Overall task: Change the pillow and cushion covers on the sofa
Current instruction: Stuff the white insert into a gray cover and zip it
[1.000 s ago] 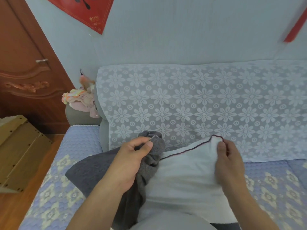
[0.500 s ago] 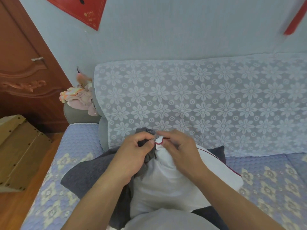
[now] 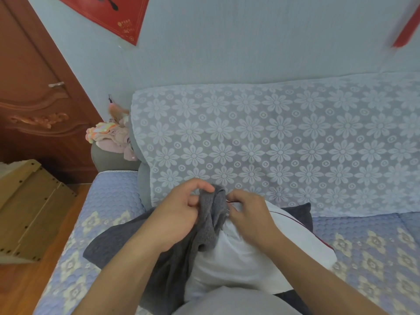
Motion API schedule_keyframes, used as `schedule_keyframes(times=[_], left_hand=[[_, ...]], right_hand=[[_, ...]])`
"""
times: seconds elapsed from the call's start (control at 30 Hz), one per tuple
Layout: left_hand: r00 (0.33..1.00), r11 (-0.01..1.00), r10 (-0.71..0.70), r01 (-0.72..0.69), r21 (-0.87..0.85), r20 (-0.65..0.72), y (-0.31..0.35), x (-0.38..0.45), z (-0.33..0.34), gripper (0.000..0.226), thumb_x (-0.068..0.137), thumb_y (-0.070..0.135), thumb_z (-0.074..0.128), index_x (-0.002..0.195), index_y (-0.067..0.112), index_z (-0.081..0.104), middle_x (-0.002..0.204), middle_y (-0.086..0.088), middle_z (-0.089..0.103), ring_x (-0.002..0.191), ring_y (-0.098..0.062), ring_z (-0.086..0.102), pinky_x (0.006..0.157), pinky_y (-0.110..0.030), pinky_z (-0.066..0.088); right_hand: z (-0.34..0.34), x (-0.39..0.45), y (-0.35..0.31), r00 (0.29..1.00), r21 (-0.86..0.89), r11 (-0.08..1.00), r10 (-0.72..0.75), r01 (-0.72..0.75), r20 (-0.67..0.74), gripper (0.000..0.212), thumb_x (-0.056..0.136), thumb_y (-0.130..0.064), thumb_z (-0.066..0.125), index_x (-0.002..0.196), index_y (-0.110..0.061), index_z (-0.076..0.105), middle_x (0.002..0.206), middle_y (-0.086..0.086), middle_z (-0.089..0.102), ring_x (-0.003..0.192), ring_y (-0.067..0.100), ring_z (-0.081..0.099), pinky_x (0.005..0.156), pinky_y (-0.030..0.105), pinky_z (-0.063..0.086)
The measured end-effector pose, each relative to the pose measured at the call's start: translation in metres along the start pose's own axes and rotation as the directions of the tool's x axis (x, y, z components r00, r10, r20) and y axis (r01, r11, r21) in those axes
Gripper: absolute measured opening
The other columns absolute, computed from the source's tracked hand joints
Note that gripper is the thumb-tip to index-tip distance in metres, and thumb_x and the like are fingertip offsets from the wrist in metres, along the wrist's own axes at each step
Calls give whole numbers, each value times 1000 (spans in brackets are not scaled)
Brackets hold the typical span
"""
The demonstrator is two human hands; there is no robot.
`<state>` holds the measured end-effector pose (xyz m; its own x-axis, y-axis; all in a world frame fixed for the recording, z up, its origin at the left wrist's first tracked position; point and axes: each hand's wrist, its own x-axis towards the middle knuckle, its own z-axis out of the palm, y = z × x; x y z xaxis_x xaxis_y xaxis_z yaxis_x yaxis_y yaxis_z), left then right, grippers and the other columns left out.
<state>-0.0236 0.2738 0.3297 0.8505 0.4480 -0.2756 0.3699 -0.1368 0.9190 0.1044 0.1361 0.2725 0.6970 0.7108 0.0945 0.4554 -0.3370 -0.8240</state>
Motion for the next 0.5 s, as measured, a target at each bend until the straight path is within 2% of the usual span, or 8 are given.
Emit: schedule_keyframes(times=[0.1,0.13,0.2,0.27,0.33,0.37,0.43,0.5], left_hand=[[989,975,142,-145,168,29,-1,3,0,55,89,-16,54,117,30,66,105,7,77,101,-12,72,96,-33,54],[984,962,179,-180,207,21,-4,4,2,49,89,-11,61,115,31,65,107,12,76,102,-5,70,94,-24,52],[979,957,202,-194,214,-14,-12,5,9,37,88,-2,70,102,30,59,99,10,75,92,-2,69,83,-17,51],[973,952,199,-163,261,-120,-25,7,18,31,84,2,73,84,23,49,80,4,68,71,-3,59,67,-22,47],[959,927,190,-104,361,-212,-42,9,29,29,83,6,71,71,20,49,71,6,59,64,-7,50,64,-31,43],[958,924,175,-80,375,-227,-49,6,37,24,86,12,70,70,22,55,72,7,62,66,-7,55,66,-34,46],[963,951,148,-76,299,-227,-52,-3,49,11,93,22,66,84,26,69,81,11,72,77,-4,66,73,-34,54],[960,981,105,-57,186,-259,-51,-8,49,17,99,17,58,92,23,73,88,11,75,87,-6,69,81,-33,55]], right_hand=[[-6,-2,-1,996,231,969,72,-82,51,13,90,-15,70,78,-17,73,71,-17,68,72,-3,60,70,13,42],[-7,-4,1,994,273,956,98,-110,57,14,90,-13,70,77,-13,73,69,-16,67,69,-4,59,67,12,41],[-8,-7,3,986,344,924,150,-166,72,14,90,-12,71,77,-7,73,66,-11,65,63,-2,55,63,13,41],[-5,-10,4,974,386,895,205,-225,92,15,89,-11,71,77,-3,72,64,-6,63,61,1,53,59,16,41],[-2,-13,5,962,421,866,253,-270,97,14,89,-12,72,76,-6,72,66,-6,65,63,2,55,60,17,43],[-1,-14,6,960,431,858,264,-279,95,15,89,-14,72,75,-8,72,68,-7,66,64,2,56,62,18,44],[-2,-14,7,959,422,862,266,-281,96,15,90,-15,72,75,-10,72,69,-8,66,65,1,57,63,17,45],[-4,-14,9,961,386,880,258,-277,101,13,90,-14,72,77,-12,73,69,-11,66,66,-1,57,64,16,44]])
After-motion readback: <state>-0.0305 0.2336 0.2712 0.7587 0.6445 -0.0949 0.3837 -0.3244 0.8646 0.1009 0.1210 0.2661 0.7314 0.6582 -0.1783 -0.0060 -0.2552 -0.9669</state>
